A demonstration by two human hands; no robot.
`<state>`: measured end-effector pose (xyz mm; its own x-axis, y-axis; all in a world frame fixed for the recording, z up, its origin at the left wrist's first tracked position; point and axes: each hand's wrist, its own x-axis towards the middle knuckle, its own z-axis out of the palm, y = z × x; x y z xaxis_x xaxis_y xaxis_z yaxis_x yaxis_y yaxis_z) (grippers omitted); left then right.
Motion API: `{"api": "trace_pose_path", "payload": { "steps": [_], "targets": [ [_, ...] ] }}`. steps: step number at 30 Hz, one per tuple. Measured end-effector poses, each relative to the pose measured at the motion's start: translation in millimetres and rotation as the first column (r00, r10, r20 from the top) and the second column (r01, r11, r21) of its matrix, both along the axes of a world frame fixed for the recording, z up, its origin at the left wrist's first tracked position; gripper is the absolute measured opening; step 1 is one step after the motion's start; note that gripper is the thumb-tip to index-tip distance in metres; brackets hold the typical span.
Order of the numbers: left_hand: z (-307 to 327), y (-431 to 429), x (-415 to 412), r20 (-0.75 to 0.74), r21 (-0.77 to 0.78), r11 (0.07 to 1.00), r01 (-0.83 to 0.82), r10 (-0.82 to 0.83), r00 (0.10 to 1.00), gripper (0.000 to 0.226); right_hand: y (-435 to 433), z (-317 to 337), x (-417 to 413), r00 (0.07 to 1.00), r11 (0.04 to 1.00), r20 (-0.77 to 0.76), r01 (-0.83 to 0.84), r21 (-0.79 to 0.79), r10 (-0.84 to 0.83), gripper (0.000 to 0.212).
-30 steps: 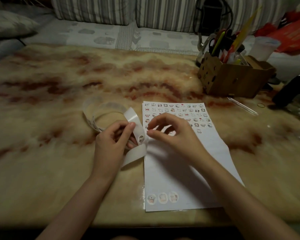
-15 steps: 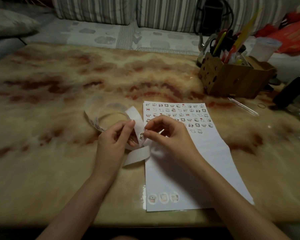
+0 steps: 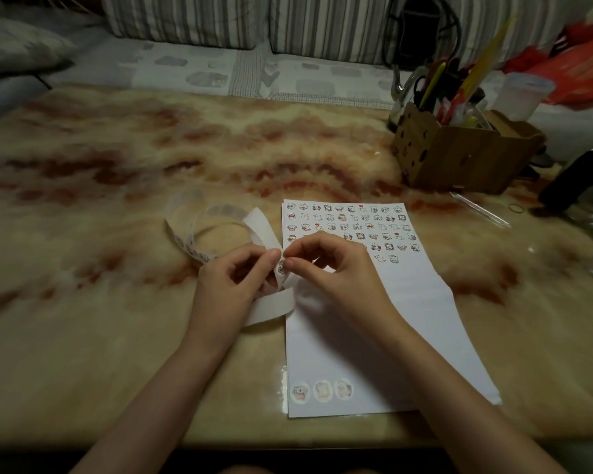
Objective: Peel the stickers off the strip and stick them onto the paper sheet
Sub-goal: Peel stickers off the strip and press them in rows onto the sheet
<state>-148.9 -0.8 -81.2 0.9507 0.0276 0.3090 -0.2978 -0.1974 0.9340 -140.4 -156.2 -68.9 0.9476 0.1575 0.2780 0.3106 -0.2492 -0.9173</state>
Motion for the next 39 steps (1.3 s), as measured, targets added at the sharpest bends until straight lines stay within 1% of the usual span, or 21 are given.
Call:
{"api": "trace_pose_path", "payload": {
  "steps": [7,11,16,17,19,21,23,25,26,28,30,32,34,36,39],
  "targets": [
    [1,-1,-1,-0.001,0.008,1.0,0.006,-0.006,1.0,0.015,0,0,-1,1.0,1.0,-0.012,-0.009,0.0,0.009,0.005],
    [2,-1,-1,-0.003,0.015,1.0,-0.002,0.002,1.0,0.016,0,1,-2,1.0,0.999,-0.015,-0.009,-0.044,0.008,0.006],
    [1,-1,-1,-0.022,0.013,1.0,-0.02,0.02,1.0,0.014,-1,-2,-4,0.996,0.981,0.086,-0.005,-0.194,0.022,0.005],
    [0,-1,-1,-0.031,0.003,1.0,-0.024,0.025,0.999,0.015,-1,-2,-6,0.994,0.978,0.106,-0.008,-0.21,0.031,0.006],
    [-1,-1,0,-0.039,0.0,0.999,-0.036,0.036,0.999,0.017,-3,-1,-8,0.992,0.982,0.119,-0.027,-0.185,0.05,0.005],
    [-1,0,1,-0.043,0.006,0.999,-0.038,0.039,0.998,0.018,-6,2,-10,0.995,0.992,0.084,-0.046,-0.115,0.056,0.004],
    [-1,0,0,-0.054,0.001,1.0,-0.031,0.031,0.998,0.017,-11,7,-11,0.999,0.999,0.002,-0.053,-0.011,0.053,0.004],
    [-1,-1,0,-0.052,0.024,0.999,-0.029,0.03,0.998,0.017,-20,13,-8,0.997,0.997,-0.072,-0.018,0.07,0.023,0.01],
    [-2,-2,0,-0.051,0.045,0.999,-0.027,0.029,0.998,0.018,-27,16,-5,0.994,0.997,-0.111,0.017,0.08,-0.008,0.011],
    [-3,-2,0,-0.06,0.065,0.998,-0.01,0.014,0.998,0.02,-45,21,1,0.976,0.994,-0.202,0.097,0.046,-0.086,0.009],
    [-4,-2,0,-0.071,0.078,0.997,0.014,-0.008,0.997,0.02,-68,22,9,0.944,0.985,-0.282,0.172,-0.024,-0.172,0.009],
    [-4,-2,0,-0.072,0.11,0.993,0.036,-0.028,0.997,0.018,-90,22,13,0.911,0.965,-0.317,0.247,-0.089,-0.263,0.012],
    [-5,-2,1,-0.067,0.146,0.988,0.05,-0.04,0.997,0.017,-110,22,16,0.882,0.942,-0.329,0.312,-0.126,-0.337,0.009],
    [-5,-3,1,-0.066,0.166,0.985,0.054,-0.043,0.997,0.016,-126,22,18,0.852,0.925,-0.36,0.345,-0.162,-0.381,0.002],
    [-6,-3,1,-0.065,0.2,0.979,0.047,-0.035,0.997,0.017,-139,18,20,0.82,0.91,-0.397,0.346,-0.228,-0.412,0.004]
  ]
}}
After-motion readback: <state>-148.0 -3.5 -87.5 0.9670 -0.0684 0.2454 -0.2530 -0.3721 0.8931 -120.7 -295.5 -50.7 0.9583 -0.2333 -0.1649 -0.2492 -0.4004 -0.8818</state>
